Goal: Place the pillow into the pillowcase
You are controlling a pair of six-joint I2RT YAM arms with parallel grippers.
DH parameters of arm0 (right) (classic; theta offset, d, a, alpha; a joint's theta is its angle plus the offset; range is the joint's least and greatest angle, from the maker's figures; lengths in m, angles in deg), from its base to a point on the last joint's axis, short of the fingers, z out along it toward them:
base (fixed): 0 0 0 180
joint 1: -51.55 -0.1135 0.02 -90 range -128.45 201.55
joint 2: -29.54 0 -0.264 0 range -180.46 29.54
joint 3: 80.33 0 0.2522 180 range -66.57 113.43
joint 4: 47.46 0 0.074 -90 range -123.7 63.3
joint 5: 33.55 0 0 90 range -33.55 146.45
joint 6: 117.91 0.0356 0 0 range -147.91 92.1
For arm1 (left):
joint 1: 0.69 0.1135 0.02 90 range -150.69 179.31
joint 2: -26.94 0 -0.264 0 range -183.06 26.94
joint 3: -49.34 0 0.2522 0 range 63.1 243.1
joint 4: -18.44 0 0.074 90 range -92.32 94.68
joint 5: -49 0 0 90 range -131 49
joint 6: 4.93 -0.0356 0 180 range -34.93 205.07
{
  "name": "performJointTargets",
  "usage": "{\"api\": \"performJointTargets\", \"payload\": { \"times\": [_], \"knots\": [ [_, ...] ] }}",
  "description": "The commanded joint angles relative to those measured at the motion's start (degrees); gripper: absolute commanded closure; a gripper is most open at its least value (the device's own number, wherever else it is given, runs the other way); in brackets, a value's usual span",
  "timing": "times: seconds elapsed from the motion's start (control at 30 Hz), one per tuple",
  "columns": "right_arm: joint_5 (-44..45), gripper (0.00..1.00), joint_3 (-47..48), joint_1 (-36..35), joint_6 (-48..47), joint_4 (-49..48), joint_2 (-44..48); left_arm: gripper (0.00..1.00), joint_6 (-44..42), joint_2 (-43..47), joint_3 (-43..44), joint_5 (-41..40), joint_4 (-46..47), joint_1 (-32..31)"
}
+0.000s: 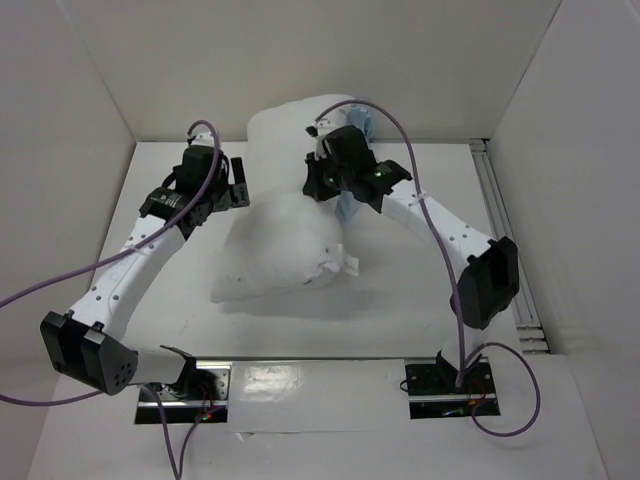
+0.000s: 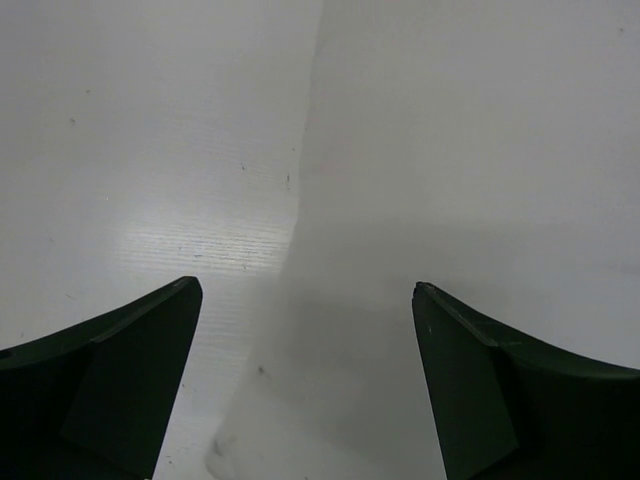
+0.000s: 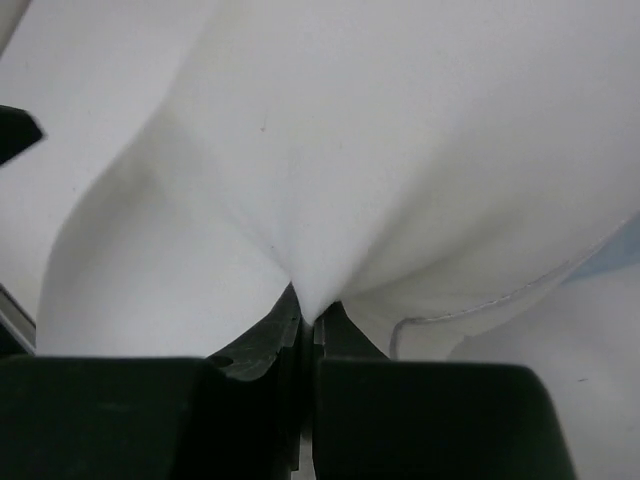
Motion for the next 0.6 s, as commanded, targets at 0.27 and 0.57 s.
{"api": "performJointTargets", "payload": {
  "times": [0.27, 0.57],
  "knots": [
    [34.7, 1.0, -0.8, 4.0, -5.5, -2.4, 33.2, 0.0, 6.4, 1.4, 4.4, 4.9, -0.2, 3.8],
    [48.9, 0.51, -16.9, 7.9, -0.8, 8.5, 40.5, 0.0, 8.5, -9.6, 6.4, 16.3, 3.6, 3.8]
  ]
}}
